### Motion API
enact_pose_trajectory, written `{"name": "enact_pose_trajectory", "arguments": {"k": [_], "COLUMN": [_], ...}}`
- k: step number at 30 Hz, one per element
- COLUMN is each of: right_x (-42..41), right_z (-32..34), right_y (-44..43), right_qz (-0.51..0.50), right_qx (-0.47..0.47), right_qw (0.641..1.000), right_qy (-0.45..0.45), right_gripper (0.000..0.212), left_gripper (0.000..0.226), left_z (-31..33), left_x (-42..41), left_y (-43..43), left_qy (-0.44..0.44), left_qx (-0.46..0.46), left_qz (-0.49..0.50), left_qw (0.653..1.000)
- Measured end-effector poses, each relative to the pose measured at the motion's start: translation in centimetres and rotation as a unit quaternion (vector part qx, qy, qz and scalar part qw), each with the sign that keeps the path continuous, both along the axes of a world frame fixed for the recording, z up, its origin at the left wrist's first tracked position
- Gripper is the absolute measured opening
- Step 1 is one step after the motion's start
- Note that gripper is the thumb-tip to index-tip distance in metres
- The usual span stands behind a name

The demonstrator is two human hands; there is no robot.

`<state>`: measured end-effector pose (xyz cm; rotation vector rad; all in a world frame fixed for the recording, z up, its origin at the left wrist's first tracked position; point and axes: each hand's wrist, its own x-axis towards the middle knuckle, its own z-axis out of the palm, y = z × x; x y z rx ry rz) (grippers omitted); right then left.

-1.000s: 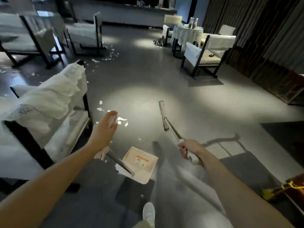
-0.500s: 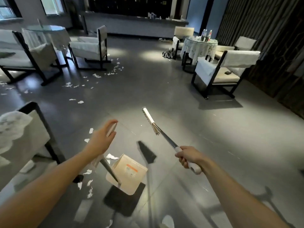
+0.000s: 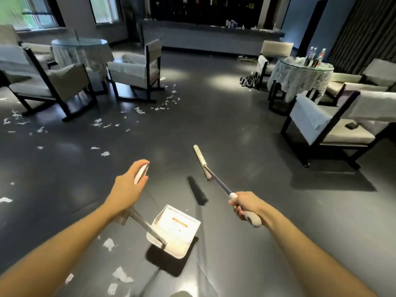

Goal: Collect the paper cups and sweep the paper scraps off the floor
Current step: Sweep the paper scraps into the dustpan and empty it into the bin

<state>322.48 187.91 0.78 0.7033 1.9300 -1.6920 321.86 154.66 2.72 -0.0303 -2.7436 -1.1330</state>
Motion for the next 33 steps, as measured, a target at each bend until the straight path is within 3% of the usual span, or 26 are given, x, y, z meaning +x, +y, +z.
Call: {"name": "enact_pose_trajectory", "arguments": {"k": [4,9,18,24,29,33], "right_x": [-14.7,-33.7,-64.8,-89.5,-108.1,-121.6], "right_z": [-0.7,-1.0,0.1,-1.2,0.7,0.7], "right_y": [1.2,2.8,8.5,12.6,15.5,16.0], "right_qz": [0.024,0.035,0.065,0.074,0.120,0.133], "right_qx": [-0.001,-0.012,0.005,0.027,0.051,0.030], "right_qw": [1.000,0.999,0.998,0.996,0.991,0.990], "right_qy": [0.007,0.010,0.028,0.035,0.039,0.031], "right_gripper": [0.012,0.011,0.025,0.012,0.030,0.029], "left_gripper": [0.035,0.035,0.046,0.037,0.036,0.037], "left_z": [-1.7,-2.9,-0.2,-1.8,0.1,0.3], "left_x": [-13.8,-33.5,-65.1,-87.5,-105.1,-117.2], "left_y": [2.2,5.0,9.7,14.1,16.1,17.3], "left_qy": [0.027,-0.005,-0.014,-0.019,-0.017,-0.002], "left_qx": [0.018,0.055,0.028,0.023,0.033,0.036], "left_qz": [0.014,-0.002,-0.015,0.019,0.069,0.097], "left_qw": [0.999,0.998,0.999,0.999,0.997,0.995]}}
